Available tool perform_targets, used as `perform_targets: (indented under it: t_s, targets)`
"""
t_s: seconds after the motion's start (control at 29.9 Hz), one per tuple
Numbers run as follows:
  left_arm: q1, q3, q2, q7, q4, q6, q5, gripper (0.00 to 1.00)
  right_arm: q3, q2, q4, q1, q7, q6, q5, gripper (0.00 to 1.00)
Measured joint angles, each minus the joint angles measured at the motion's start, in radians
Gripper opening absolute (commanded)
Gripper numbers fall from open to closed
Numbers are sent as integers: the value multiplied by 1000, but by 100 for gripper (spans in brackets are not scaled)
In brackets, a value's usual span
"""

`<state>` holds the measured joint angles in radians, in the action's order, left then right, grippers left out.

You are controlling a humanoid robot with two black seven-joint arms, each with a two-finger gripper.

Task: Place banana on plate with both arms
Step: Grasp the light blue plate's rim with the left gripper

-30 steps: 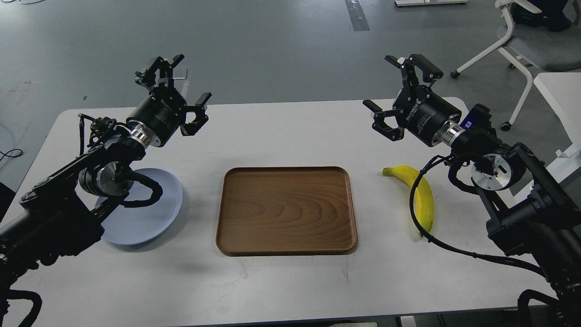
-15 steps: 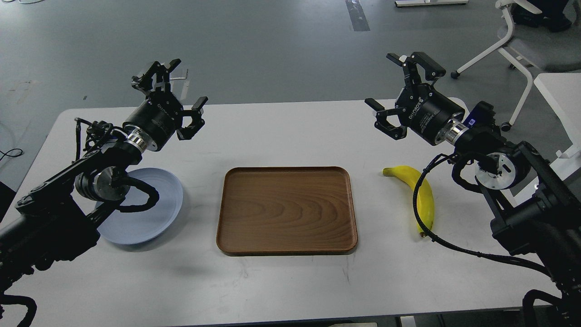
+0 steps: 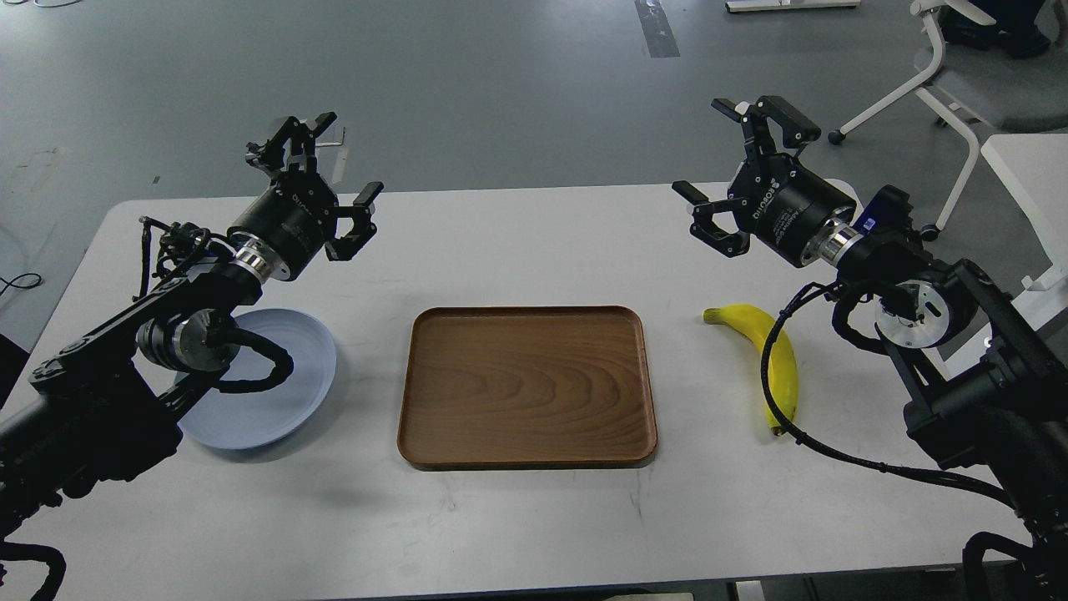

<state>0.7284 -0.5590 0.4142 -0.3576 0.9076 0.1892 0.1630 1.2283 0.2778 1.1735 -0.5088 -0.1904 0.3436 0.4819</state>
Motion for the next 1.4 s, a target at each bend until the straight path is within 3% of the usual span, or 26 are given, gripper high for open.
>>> perform_targets:
  t_s: [0.17, 0.27, 0.4, 0.57, 0.74, 0.94, 1.1, 1.27, 1.4]
  targets:
    - [12, 3, 31, -85, 22, -303, 507, 98, -3, 3, 0, -2, 0, 1, 14, 100]
    - [9, 27, 88, -97, 68, -401, 821, 98, -3, 3, 0, -1, 0, 1, 17, 100]
    - [11, 144, 211, -102, 104, -426, 1027, 98, -3, 3, 0, 2, 0, 2, 18, 100]
    - [5, 282, 369, -119, 99, -438, 1087, 98, -3, 2, -1, 4, 2, 2, 18, 100]
    - [-52, 405, 484, -130, 51, -510, 1106, 97, -5, -7, -3, 7, 2, 2, 18, 100]
    - [-173, 478, 501, -131, -28, -619, 1108, 97, -12, -10, -3, 10, 2, 3, 25, 100]
    - [-253, 482, 506, -131, -43, -626, 1101, 97, -13, -10, -3, 16, 2, 3, 27, 100]
    - [-265, 485, 488, -131, -44, -627, 1093, 89, -14, -9, -3, 29, 2, 3, 27, 100]
    - [-265, 485, 458, -131, -43, -627, 1086, 89, -14, -9, -3, 38, 2, 4, 29, 100]
